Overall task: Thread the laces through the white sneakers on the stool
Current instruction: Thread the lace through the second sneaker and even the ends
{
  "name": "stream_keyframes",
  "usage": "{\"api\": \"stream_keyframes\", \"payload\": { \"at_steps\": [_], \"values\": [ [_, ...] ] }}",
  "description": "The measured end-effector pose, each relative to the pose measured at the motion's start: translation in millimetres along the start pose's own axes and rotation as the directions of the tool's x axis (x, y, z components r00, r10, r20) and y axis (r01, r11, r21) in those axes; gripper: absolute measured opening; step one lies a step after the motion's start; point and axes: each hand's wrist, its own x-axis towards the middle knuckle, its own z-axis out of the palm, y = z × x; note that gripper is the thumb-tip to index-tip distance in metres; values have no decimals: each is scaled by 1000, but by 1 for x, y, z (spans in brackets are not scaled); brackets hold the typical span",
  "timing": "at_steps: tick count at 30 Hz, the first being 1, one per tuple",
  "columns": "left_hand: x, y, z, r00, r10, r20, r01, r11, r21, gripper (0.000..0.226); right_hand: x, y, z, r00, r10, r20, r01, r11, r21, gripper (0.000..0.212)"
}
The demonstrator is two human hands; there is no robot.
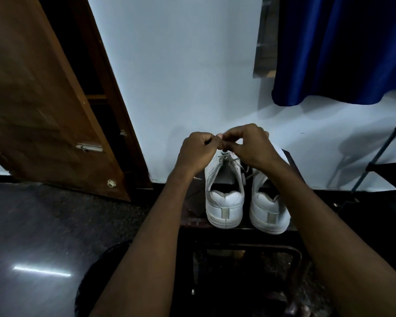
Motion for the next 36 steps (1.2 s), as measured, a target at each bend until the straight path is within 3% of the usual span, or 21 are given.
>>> {"api": "stream_keyframes", "payload": {
  "at_steps": [2,3,5,7,9,10,13,16,18,20,22,24,26,27,29,31,34,36],
  "values": [
    [0,0,-1,1000,1,19,-1,1000,-9,42,1,4,6,995,76,-65,-79,996,-36,24],
    [0,0,-1,999,-1,33,2,1000,-22,42,1,6,7,974,188,-127,-182,982,57,25],
    [1,-1,-2,999,-10,49,13,999,-42,43,-1,13,4,884,392,-254,-308,898,315,25],
    [2,-5,-3,997,-35,64,39,997,-71,42,-3,16,-3,804,494,-330,-380,855,353,27],
    [4,-7,-2,995,-58,81,66,992,-107,37,-5,17,-8,808,471,-353,-411,881,233,19],
    [4,-7,-2,994,-65,91,77,989,-126,38,-5,18,-10,849,416,-326,-389,909,147,10],
    [1,-4,3,992,-69,104,86,981,-172,37,-5,15,-6,989,119,-87,-126,989,-76,50],
    [-2,2,5,994,-31,109,49,984,-170,42,-4,11,3,996,-47,-71,38,992,-124,13],
    [-2,2,3,989,-31,142,60,978,-202,42,-3,15,5,981,0,-193,-27,990,-138,2],
    [-2,2,1,975,-70,212,123,961,-247,40,-2,22,1,941,113,-318,-143,987,-73,5],
    [-2,-1,0,959,-77,272,150,954,-258,37,-2,27,-5,916,202,-346,-210,978,14,9],
    [-3,-3,1,959,-54,278,113,973,-201,34,-5,28,-8,915,257,-310,-266,964,13,7],
    [-5,-4,2,974,-37,225,78,981,-175,31,-10,23,-9,926,242,-288,-293,944,-149,21],
    [-5,-4,2,984,-40,175,79,972,-222,29,-13,19,-11,939,201,-280,-269,936,-229,36],
    [-6,-3,4,995,-95,36,102,921,-377,25,-17,8,-13,959,149,-240,-199,959,-202,47],
    [-7,-3,8,983,-175,-50,132,874,-468,22,-20,-5,-12,981,168,-101,-176,981,-76,38],
    [-12,-1,14,973,-231,-15,181,798,-575,13,-29,-18,-3,962,202,184,-178,974,-142,31],
    [-15,0,14,973,-227,37,205,781,-590,8,-36,-19,2,960,201,194,-156,963,-221,26]
  ]
}}
